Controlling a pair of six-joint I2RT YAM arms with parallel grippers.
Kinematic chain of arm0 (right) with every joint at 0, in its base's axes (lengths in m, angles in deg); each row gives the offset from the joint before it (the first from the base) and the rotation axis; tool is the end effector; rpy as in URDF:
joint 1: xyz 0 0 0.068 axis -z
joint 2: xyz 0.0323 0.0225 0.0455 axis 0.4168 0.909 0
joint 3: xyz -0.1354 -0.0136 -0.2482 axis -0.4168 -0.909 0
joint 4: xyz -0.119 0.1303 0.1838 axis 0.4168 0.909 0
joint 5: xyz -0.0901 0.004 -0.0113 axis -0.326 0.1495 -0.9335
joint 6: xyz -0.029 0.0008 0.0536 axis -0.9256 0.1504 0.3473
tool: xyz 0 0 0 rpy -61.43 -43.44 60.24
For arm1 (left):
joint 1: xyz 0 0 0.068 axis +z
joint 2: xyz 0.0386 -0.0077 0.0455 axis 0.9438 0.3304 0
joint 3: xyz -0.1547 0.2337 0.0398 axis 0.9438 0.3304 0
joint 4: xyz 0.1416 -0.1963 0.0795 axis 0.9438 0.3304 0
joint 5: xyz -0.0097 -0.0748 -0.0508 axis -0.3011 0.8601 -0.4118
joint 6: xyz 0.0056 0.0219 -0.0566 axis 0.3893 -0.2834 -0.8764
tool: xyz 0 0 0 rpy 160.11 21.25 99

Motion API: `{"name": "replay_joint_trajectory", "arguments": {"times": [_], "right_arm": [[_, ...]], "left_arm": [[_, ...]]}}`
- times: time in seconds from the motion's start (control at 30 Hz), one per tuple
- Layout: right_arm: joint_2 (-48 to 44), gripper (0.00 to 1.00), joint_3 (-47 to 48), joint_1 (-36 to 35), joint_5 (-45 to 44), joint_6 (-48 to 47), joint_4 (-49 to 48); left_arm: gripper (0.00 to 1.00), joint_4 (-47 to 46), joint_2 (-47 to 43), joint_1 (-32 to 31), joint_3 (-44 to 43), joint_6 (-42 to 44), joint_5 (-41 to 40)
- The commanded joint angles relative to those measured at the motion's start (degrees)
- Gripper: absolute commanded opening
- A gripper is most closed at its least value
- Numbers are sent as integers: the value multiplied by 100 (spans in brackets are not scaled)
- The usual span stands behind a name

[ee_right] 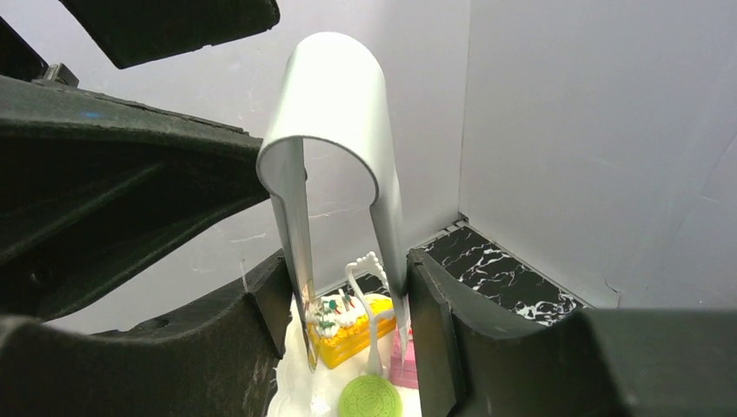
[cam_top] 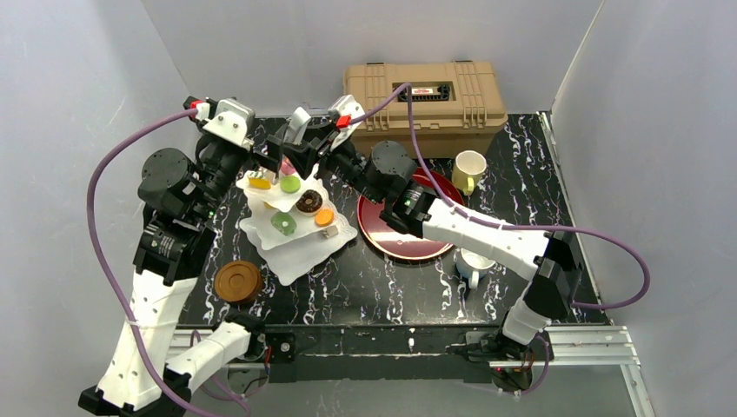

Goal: Serve the afternoon tea
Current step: Place the desert on the desert table.

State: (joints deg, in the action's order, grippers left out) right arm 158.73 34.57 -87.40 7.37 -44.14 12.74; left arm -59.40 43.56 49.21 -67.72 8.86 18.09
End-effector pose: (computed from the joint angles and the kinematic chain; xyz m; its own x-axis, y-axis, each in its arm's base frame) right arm 0.1848 0.3470 0.4635 0.1113 0.3738 -0.9208 -0.8407 0.5295 0.1134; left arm 0.1330 -0.0542 0.5338 0.3996 0.1893 -0.8970 0.2865 0.9037 0.3183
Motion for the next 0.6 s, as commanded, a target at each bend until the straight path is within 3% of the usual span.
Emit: {"name": "replay_joint_trajectory", "arguments": {"times": [0.0,0.57], "right_arm": [[-382,57,-50,-34,54,-82,-495],[-1555,53,-802,-26,-613,-614,-147]], "left_arm": [[99,5,-73,-4,111,-62,73],[99,56,-127,-4,78,-103,172]]}}
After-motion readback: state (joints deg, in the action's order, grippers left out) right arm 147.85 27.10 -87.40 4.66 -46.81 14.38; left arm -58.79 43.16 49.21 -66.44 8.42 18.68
